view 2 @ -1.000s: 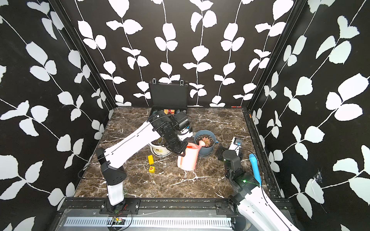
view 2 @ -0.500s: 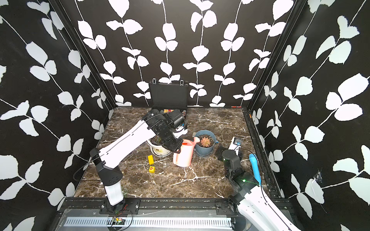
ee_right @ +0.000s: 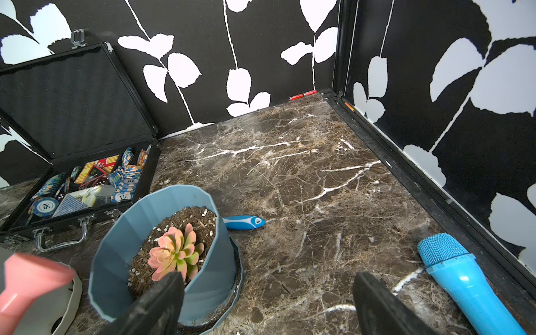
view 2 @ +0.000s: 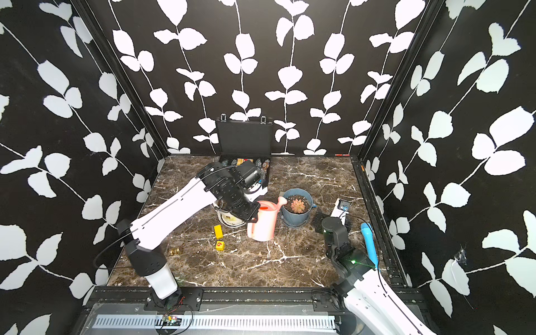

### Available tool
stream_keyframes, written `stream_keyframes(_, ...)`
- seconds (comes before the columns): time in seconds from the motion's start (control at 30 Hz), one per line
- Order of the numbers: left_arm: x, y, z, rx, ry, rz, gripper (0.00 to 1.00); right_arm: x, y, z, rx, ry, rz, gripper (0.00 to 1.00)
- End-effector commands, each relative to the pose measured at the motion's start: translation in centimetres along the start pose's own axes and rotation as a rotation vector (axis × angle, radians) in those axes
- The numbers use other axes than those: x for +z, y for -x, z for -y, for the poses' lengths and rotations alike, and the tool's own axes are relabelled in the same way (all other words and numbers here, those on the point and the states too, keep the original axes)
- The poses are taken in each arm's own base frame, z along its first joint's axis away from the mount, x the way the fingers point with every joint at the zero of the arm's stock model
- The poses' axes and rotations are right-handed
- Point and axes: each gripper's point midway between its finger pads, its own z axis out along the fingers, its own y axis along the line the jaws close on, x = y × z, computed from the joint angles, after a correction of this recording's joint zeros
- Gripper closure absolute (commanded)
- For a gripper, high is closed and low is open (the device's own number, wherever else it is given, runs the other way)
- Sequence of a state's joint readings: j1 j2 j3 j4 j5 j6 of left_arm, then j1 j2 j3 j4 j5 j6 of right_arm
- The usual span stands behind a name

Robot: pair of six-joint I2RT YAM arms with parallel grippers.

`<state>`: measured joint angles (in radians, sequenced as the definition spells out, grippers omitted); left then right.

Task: Water the succulent around the soil edge
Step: Water the soil of the potted plant with water, then place the watering can at the center of the board.

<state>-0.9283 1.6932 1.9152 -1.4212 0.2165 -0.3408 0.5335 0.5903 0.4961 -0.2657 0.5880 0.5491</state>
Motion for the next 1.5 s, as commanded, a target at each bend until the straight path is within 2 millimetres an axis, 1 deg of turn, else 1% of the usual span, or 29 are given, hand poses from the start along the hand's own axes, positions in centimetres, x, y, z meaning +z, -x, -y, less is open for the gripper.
stream_keyframes(0.0,-1.5,-0.2,-0.6,0.007,0.003,0.119,1.00,0.2,0.2,-0.3,0.005,0.014,0.016,0.07)
stream_keyframes(0.07,-1.3,-0.9,-1.5,0.007,0.032,0.150,1.00,0.2,0.1,-0.6,0.002,0.033,0.015,0.07)
stream_keyframes(0.17,-0.1,-1.7,-2.5,0.000,0.050,0.203,1.00,0.2,0.1,-1.0,-0.003,0.059,0.019,0.07)
stream_keyframes(0.3,0.8,-3.1,-3.7,-0.008,0.086,0.279,1.00,0.3,0.1,-1.5,-0.006,0.091,0.025,0.07)
stream_keyframes(0.43,1.8,-3.8,-3.0,0.040,0.085,0.349,1.00,0.4,0.0,-2.1,-0.011,0.118,0.026,0.07)
stream_keyframes(0.47,2.4,-4.1,-2.7,0.055,0.093,0.356,1.00,0.4,-0.1,-2.2,-0.014,0.124,0.025,0.08)
stream_keyframes(0.57,3.5,-4.2,-2.7,0.057,0.100,0.381,1.00,0.4,-0.1,-2.4,-0.017,0.132,0.023,0.08)
stream_keyframes(0.73,4.7,-3.9,-3.7,-0.006,0.124,0.450,1.00,0.5,-0.2,-2.9,-0.020,0.154,0.020,0.08)
stream_keyframes(0.8,5.6,-3.8,-3.3,-0.020,0.106,0.474,1.00,0.6,-0.2,-3.0,-0.020,0.159,0.017,0.08)
stream_keyframes(0.97,8.2,-4.2,-2.6,-0.032,0.146,0.469,1.00,0.8,-0.4,-3.2,-0.024,0.163,0.011,0.08)
stream_keyframes(1.03,8.8,-4.3,-2.4,-0.050,0.165,0.479,1.00,0.8,-0.4,-3.3,-0.025,0.166,0.010,0.08)
stream_keyframes(1.2,9.3,-4.4,-3.0,-0.117,0.266,0.509,1.00,0.9,-0.5,-3.3,-0.030,0.164,0.005,0.08)
stream_keyframes(1.3,9.7,-4.5,-2.9,-0.142,0.315,0.497,1.00,0.9,-0.5,-3.3,-0.029,0.163,0.006,0.08)
stream_keyframes(1.47,11.6,-4.4,-2.5,-0.214,0.334,0.484,1.00,1.0,-0.5,-3.3,-0.031,0.163,0.006,0.08)
